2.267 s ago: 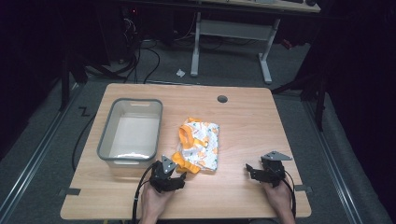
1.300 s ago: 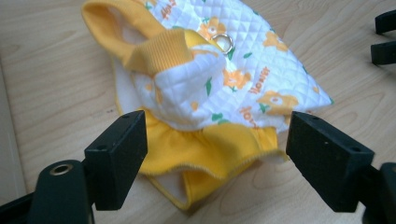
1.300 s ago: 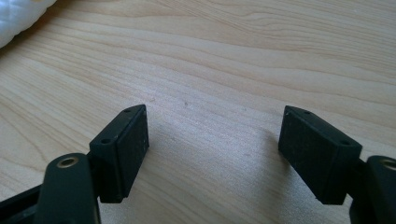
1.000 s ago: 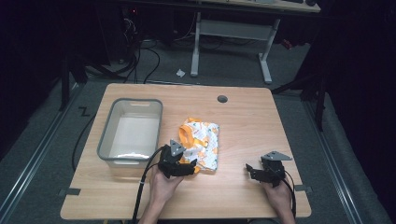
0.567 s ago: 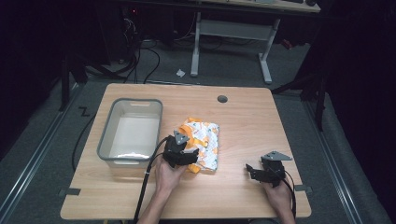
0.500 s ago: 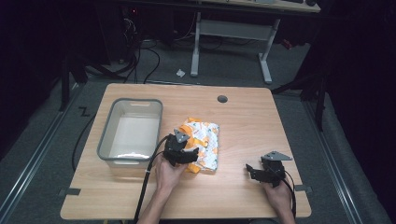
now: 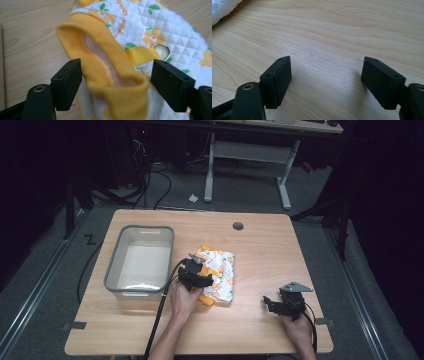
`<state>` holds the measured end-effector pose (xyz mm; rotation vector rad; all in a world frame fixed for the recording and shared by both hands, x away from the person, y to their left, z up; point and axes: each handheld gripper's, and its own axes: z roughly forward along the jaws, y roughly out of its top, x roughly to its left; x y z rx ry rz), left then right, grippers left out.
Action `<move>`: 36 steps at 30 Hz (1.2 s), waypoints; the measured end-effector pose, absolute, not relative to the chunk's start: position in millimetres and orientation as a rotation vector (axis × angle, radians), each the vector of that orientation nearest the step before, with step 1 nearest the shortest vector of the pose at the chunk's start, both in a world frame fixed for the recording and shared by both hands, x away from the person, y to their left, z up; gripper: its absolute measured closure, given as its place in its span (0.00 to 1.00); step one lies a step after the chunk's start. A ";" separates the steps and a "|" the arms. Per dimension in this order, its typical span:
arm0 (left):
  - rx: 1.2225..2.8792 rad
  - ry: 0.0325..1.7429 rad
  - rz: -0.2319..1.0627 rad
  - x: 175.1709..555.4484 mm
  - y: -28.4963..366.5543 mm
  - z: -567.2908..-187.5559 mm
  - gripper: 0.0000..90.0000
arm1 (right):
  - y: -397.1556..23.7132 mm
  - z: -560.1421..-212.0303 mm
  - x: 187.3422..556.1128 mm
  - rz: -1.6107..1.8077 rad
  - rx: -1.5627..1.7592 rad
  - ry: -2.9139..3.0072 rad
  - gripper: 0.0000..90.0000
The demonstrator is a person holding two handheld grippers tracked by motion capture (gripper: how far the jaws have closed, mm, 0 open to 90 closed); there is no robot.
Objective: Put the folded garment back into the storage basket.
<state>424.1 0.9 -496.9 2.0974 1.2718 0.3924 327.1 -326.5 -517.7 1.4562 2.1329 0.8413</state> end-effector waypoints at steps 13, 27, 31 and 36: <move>2.089 1.369 0.354 431.3 6.9 -516.2 0.21 | -326.2 -517.7 327.0 0.842 1.459 2.133 0.27; 2.112 1.267 0.295 426.8 3.3 -512.2 0.69 | -326.2 -517.7 327.1 0.843 1.458 2.133 0.27; 2.101 1.258 0.249 428.1 3.7 -512.3 0.78 | -326.2 -517.7 327.1 0.843 1.459 2.133 0.27; 2.074 1.251 0.202 429.7 7.0 -511.7 0.84 | -326.2 -517.7 327.1 0.842 1.459 2.133 0.27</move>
